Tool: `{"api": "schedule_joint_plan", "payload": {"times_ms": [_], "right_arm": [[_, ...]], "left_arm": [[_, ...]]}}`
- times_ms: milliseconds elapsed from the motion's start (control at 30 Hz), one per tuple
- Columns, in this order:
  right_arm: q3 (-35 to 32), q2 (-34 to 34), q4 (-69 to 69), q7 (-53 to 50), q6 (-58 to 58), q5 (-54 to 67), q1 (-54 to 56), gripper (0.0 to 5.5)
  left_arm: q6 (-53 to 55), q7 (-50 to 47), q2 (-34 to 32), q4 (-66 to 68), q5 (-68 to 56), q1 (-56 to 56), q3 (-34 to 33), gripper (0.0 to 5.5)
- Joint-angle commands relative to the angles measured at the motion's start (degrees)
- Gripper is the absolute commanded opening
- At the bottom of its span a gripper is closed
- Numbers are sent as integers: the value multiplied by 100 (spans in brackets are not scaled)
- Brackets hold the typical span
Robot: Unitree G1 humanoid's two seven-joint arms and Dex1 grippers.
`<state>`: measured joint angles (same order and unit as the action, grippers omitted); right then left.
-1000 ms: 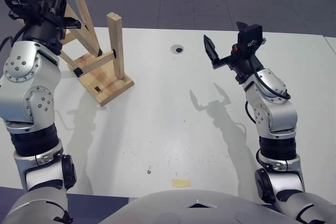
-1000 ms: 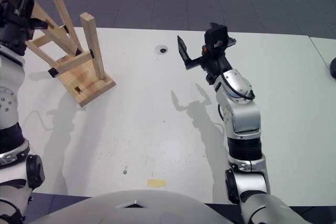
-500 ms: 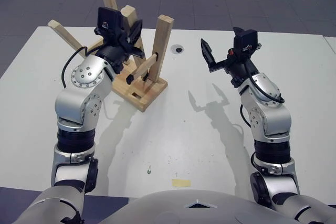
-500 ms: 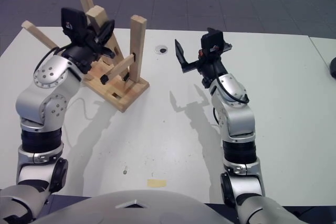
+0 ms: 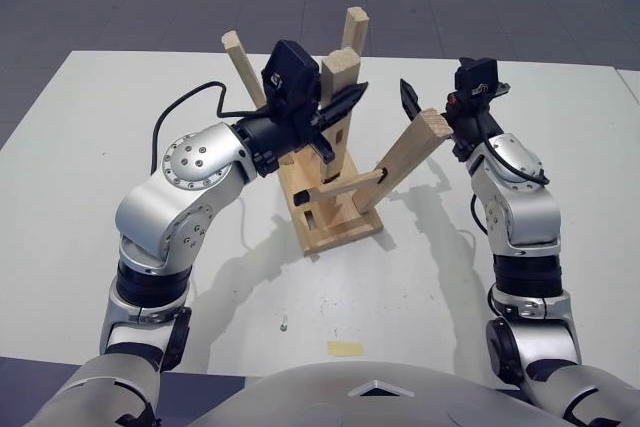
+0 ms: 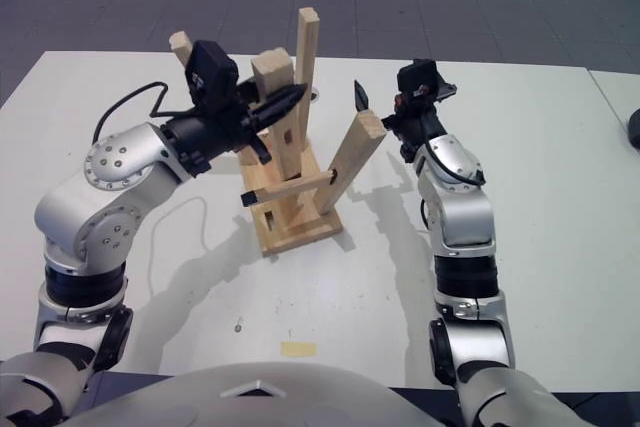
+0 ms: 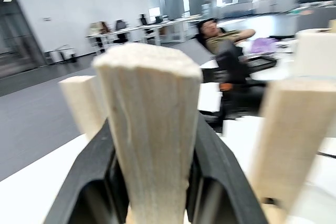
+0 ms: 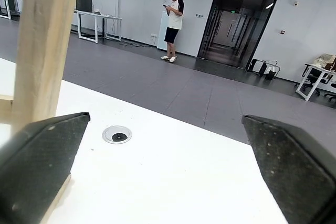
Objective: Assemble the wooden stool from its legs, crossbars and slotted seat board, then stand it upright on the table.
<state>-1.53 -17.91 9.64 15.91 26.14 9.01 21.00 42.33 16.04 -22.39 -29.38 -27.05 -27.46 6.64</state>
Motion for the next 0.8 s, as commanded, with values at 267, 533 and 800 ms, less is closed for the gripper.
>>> {"api": "schedule_joint_plan", "payload": {"times_ms": [267,533,800], "right_arm": [[523,-524,798,1269,339,399,-708,540],[702,-554,1079,1623,507,691,-741,540],[-101,-78,708,1048,167,960,-189,540]], "left_arm": [[-59,-501,42,199,311,-254,-918,104],[-492,-246,141,989,671,-701,-634,104],[-842,-91,375,1467,786,-962,-607,104]]}}
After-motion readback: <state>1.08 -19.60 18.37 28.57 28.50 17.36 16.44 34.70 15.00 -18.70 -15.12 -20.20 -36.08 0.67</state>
